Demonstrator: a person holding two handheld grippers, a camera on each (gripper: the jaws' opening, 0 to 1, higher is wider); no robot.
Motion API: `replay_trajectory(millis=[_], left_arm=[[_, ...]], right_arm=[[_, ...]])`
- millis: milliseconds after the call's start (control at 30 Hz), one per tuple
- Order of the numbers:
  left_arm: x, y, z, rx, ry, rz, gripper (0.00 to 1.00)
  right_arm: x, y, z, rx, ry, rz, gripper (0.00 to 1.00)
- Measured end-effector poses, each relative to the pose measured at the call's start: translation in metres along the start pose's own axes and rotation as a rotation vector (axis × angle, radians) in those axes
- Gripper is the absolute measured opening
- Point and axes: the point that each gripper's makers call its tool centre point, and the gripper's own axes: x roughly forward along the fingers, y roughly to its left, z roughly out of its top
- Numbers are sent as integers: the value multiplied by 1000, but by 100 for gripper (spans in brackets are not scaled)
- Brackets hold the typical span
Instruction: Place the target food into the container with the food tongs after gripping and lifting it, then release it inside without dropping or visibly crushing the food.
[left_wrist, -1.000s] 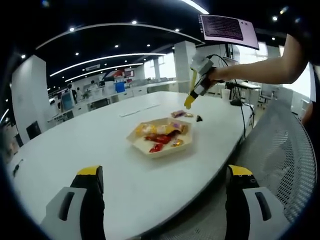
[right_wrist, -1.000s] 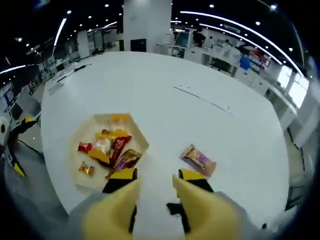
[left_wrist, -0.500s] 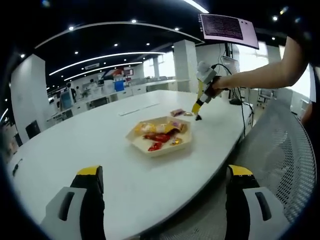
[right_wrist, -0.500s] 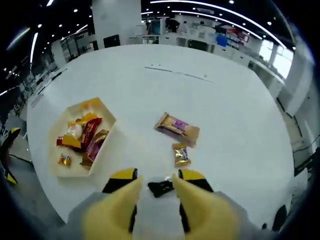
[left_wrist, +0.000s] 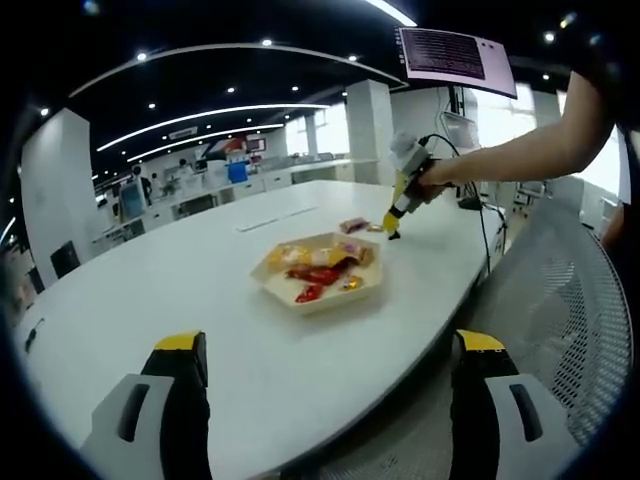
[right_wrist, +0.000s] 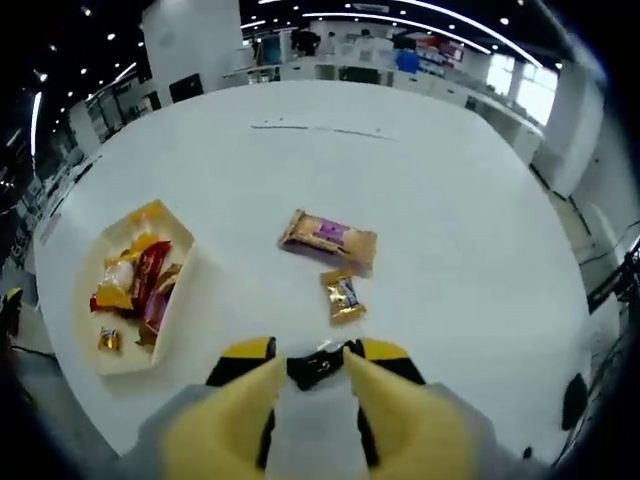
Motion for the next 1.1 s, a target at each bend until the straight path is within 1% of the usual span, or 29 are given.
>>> replay_trajectory(millis=[67, 133, 367, 500, 633, 667, 700, 733, 767, 800, 833, 900, 967, 1000, 1033, 1067, 1100], left_arm=[[0, 0, 1, 2, -4, -1, 98], [0, 0, 2, 5, -9, 0, 99], [0, 0, 0, -1, 0, -2, 97], [0, 0, -1, -7, 9, 0, 97], [0, 0, -1, -6, 10, -2, 95], [0, 0, -1, -6, 10, -1, 95], [0, 0, -1, -6, 9, -2, 95], [0, 0, -1, -7, 9, -2, 95], [0, 0, -1, -7, 9, -1, 95], [0, 0, -1, -7, 7, -2, 95], [0, 0, -1, -7, 8, -2, 95], [0, 0, -1, -8, 7, -1, 95], [0, 0, -1, -8, 7, -2, 95], [0, 0, -1, -8, 6, -2, 95], [0, 0, -1, -8, 5, -3, 94], [0, 0, -1, -8, 6, -4, 94], [1, -1, -1, -8, 6, -6, 94]], right_arm=[[0, -2, 1, -4, 8, -18, 31], [0, -8, 1, 10, 15, -44, 31], [1, -13, -2, 85, 39, -49, 31], [4, -11, 1, 79, 41, -54, 31], [7, -11, 4, 103, 41, -62, 31], [8, -10, 4, 96, 43, -65, 31], [8, -9, 4, 70, 44, -62, 31], [10, -2, 8, -18, 29, -26, 31], [9, 20, 6, -117, 33, 81, 31], [8, 22, 5, -122, 39, 86, 31], [7, 32, 3, -181, 37, 148, 31], [3, 33, -6, -136, 93, 162, 30], [1, 23, -2, -141, 53, 119, 31], [-4, 18, 3, -94, 32, 101, 31], [-7, 14, 5, -48, 32, 88, 31], [-10, 8, 10, -16, 24, 69, 31], [-12, 5, 13, -10, 14, 63, 31]])
